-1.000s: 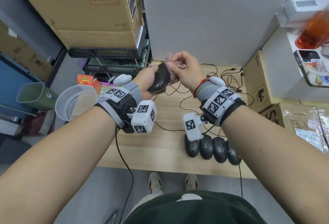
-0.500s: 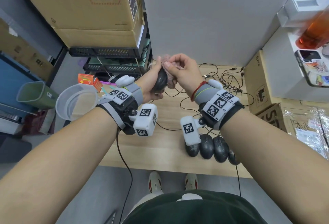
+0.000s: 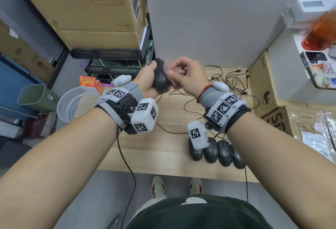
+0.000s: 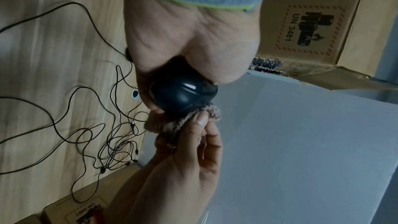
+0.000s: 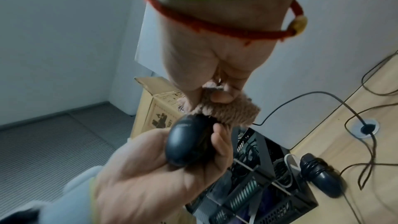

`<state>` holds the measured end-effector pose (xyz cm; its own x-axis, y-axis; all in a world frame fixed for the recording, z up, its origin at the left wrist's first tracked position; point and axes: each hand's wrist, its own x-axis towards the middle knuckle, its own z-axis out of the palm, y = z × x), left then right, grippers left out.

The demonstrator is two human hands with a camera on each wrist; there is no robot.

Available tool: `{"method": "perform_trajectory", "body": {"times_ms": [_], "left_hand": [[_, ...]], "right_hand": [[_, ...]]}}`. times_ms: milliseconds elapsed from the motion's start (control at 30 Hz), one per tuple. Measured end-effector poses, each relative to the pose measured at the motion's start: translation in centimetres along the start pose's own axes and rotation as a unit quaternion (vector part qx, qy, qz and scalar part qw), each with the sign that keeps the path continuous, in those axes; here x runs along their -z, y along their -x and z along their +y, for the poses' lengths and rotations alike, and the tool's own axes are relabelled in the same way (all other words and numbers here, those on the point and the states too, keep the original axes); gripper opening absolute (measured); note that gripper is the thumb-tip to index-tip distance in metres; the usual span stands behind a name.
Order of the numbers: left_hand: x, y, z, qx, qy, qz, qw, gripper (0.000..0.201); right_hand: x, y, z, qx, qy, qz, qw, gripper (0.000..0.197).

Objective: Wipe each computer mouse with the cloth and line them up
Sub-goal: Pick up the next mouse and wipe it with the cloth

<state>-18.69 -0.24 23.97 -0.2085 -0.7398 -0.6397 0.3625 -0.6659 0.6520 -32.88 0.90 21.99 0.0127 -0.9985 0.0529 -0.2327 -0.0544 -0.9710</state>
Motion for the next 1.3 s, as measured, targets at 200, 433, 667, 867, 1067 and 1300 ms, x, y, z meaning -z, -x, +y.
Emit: {"method": "perform_trajectory", "body": {"times_ms": [200,433,667,867,1067,1300], "left_hand": [[-0.9,0.3,0.0,-0.011,0.051,-0.003,0.999,0.059],[0.3,-0.1,0.3,-0.008,-0.017,-0.005,1.000,0.050],[-0.7,-0.4,-0.1,-0.015,-0.101,-0.030,0.994,0.075],[0.9,-0.7,0.7,-0.022,-0.152,-0.047,0.987,0.061],[0.8,-1.2,-0.4,-0.026,-0.155,-0.029,0.987,0.053],[0.8,-1.8,0.7,-0.006,-0.073,-0.006,0.997,0.058]], "right_hand": [[-0.2,0.7,-0.4,0.078,0.055,-0.059,0.994,0.022],[1.4,0.2,-0.3,0.012,0.008,-0.072,0.997,0.021],[1.0,0.4,-1.0,0.061,0.033,-0.081,0.994,0.024],[0.7,1.2,-0.4,0.081,0.038,-0.188,0.978,0.018],[2.0,-1.0,0.7,-0.011,-0.033,0.009,0.999,0.022],[-0.5,1.9,0.5,0.123,0.142,-0.170,0.967,0.027]]}}
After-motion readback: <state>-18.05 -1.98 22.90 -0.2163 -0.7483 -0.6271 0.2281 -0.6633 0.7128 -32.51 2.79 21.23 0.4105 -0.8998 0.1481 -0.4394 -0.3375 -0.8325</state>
